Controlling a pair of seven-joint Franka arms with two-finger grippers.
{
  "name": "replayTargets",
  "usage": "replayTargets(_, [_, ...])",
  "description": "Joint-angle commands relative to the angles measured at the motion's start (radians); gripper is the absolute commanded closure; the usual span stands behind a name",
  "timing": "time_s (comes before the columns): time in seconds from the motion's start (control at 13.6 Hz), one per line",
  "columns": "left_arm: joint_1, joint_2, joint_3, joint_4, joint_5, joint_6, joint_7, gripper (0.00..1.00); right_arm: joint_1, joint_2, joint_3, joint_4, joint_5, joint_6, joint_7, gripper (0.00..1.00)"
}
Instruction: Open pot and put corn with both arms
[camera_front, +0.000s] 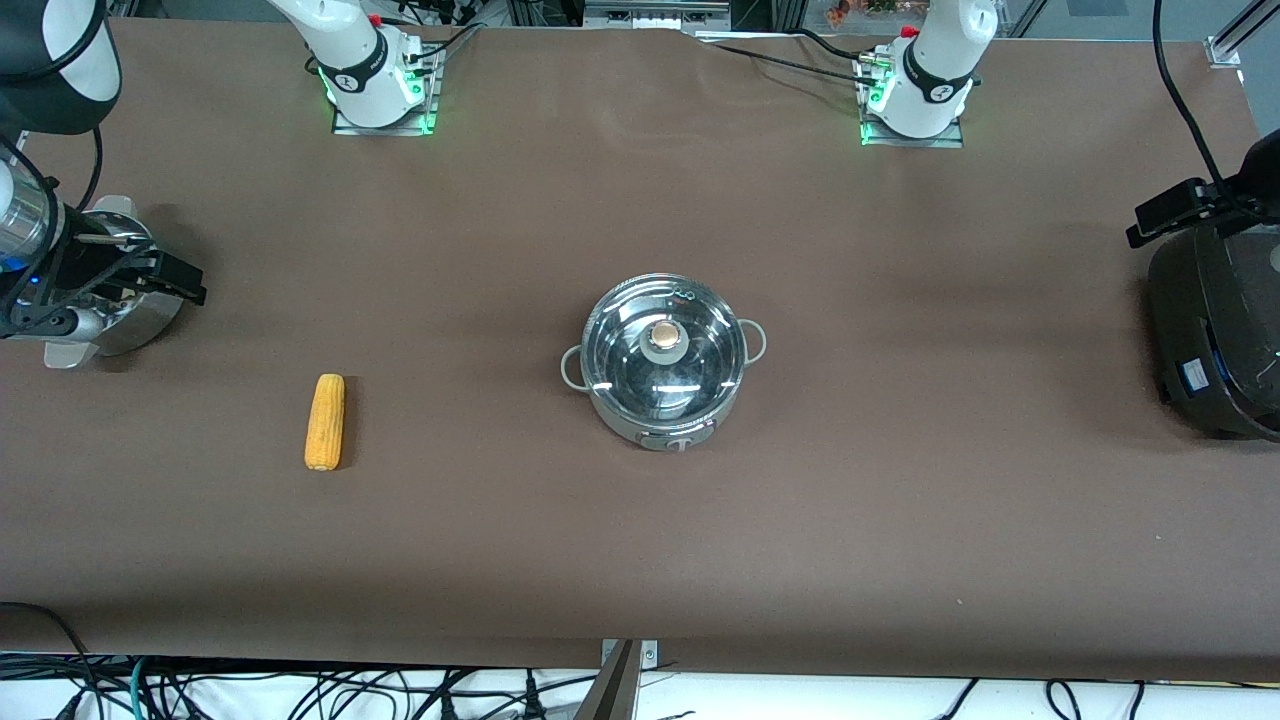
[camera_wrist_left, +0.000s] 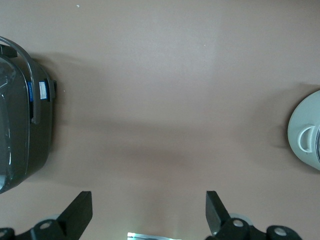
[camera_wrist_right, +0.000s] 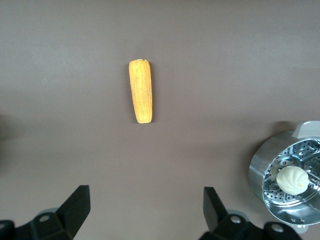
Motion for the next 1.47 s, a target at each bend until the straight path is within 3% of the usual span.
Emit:
replayTargets(0.0, [0.006,0.012,-0.004,0.029,-0.010,-0.024,0.008,0.00,0.004,0.023,0.005,0.037,-0.019,-0.017,0.004,0.00])
replayTargets(0.51, [0.006,0.012,-0.003,0.029,-0.010,-0.024,0.008,0.00,-0.016,0.128,0.012,0.037,-0.005,0.025,-0.006,0.00])
replayTargets(1.39, [0.008,0.012,-0.003,0.029,-0.010,-0.026,0.008,0.00,0.005,0.449,0.016,0.033,0.039,0.407,0.013,0.00])
